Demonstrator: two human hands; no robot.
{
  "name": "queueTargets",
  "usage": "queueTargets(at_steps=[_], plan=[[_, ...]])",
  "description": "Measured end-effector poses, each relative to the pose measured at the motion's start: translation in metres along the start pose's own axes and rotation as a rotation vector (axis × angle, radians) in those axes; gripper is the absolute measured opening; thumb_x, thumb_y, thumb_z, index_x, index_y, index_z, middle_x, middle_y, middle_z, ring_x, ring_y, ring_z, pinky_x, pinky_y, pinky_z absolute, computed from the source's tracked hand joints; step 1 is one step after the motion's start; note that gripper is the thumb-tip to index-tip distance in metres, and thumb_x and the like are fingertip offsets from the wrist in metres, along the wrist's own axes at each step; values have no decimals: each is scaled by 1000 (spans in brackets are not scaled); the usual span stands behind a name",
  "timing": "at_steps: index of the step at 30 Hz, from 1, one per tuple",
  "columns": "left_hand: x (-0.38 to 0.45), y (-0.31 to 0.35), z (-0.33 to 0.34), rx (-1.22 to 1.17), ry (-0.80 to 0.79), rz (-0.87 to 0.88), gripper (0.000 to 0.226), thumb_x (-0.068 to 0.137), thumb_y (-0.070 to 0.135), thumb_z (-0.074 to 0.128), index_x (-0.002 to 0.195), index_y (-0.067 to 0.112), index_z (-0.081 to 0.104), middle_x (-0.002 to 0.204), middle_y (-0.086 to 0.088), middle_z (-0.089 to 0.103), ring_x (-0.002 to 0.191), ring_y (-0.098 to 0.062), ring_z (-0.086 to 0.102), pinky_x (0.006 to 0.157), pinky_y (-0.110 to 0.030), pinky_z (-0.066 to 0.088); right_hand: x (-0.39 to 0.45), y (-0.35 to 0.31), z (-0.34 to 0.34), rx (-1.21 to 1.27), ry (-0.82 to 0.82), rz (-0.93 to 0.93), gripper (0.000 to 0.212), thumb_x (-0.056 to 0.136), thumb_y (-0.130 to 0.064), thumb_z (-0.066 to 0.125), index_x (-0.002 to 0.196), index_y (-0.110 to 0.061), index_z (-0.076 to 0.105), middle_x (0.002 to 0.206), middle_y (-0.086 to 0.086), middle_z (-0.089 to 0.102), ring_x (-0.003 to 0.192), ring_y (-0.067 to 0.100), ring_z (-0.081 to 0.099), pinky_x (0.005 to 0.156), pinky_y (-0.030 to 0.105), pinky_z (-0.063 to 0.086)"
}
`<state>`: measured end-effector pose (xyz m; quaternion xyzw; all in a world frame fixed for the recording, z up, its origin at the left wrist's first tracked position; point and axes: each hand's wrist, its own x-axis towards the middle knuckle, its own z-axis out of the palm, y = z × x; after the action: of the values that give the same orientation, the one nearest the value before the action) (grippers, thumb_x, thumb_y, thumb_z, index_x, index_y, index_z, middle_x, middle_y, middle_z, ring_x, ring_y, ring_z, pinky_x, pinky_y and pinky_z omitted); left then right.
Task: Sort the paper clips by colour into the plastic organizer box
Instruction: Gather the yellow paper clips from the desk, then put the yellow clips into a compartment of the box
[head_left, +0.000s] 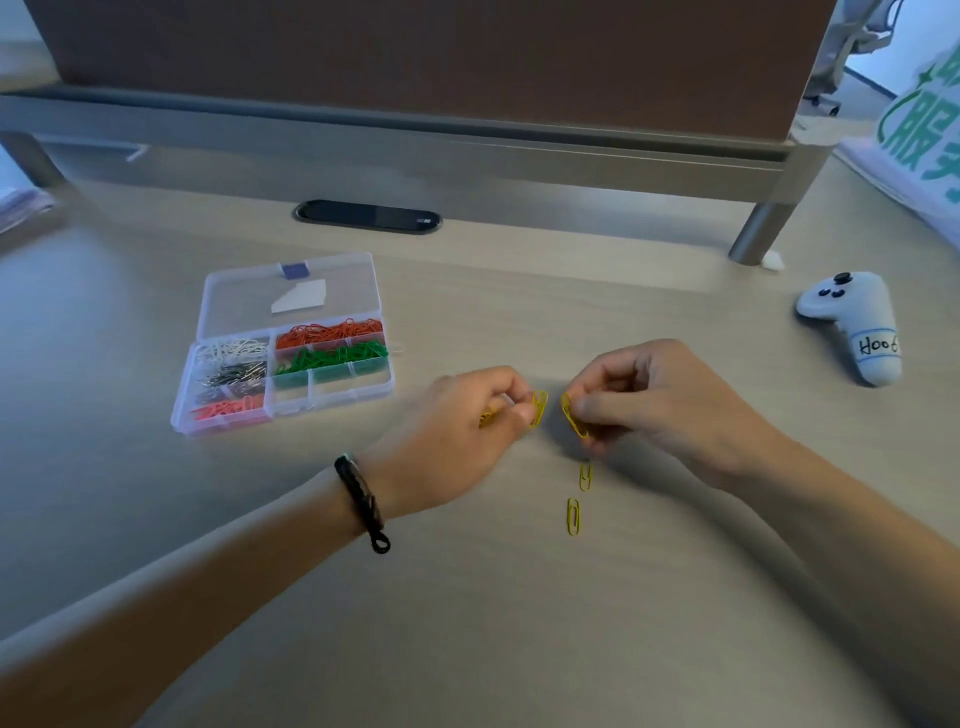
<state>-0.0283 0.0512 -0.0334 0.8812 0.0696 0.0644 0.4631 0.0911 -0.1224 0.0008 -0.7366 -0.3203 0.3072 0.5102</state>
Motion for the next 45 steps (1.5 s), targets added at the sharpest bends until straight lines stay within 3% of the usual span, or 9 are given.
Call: queueTargets(at_steps=[6,13,17,20,23,31,36,39,45], plan=[[0,30,10,-1011,-243,-477,35,96,30,32,81,11,57,58,-1,30,44,-10,24,43,-23,8,1,-26,15,-96,55,-302,6,86,-2,73,82,-2,77,72,15,73,62,18,66,59,24,52],[7,25,6,-1116,-260,-588,43,98,33,39,57,19,38,62,-2,41,45,-8,26,39,-19,8,-8,-24,-7,-446,-59,-371,6,83,-16,78,79,-20,79,79,-7,71,72,9,65,68,25,51],[-2,22,-2,-880,-312,-519,26,102,22,42,81,14,54,61,2,40,43,-6,27,37,-17,12,-13,4,-15,-1021,-208,-419,20,75,-23,73,93,-32,77,84,-12,65,77,5,57,67,18,41],[-12,24,5,-78,-207,-147,20,100,18,50,85,25,61,54,10,47,44,-5,37,46,-21,28,-17,9,-12,-1128,-212,-545,4,74,-24,68,78,-25,70,78,-7,61,75,19,58,59,31,46],[-23,24,9,644,-112,311,8,96,36,48,95,35,55,53,8,45,56,-11,49,56,-29,37,-19,11,-16,-1265,-194,-651,18,79,-30,55,66,-18,61,71,-1,56,68,25,56,51,33,44],[-19,26,16,1133,-171,727,17,72,13,74,79,22,61,53,2,48,44,-23,49,47,-26,14,-29,14,-27,-1421,-124,-637,19,75,-20,60,57,-16,54,63,0,52,60,26,54,43,33,39],[-18,24,28,1241,-126,765,28,62,11,79,68,19,53,50,2,45,40,-21,45,48,-27,11,-26,12,-25,-1257,-57,-580,12,74,-24,56,63,-18,56,66,-4,55,64,25,53,49,37,43],[-14,15,23,866,-62,509,9,83,24,60,86,25,51,50,1,46,43,-22,48,45,-29,24,-24,8,-18,-907,48,-470,9,77,-22,62,68,-20,62,68,-7,60,64,14,57,60,37,49],[-1,20,1,-852,-25,-481,30,96,14,32,70,21,46,49,4,22,36,-6,15,39,-10,10,5,-8,25,-351,113,-428,16,85,-6,70,72,-15,69,65,-1,66,59,13,60,58,27,50]])
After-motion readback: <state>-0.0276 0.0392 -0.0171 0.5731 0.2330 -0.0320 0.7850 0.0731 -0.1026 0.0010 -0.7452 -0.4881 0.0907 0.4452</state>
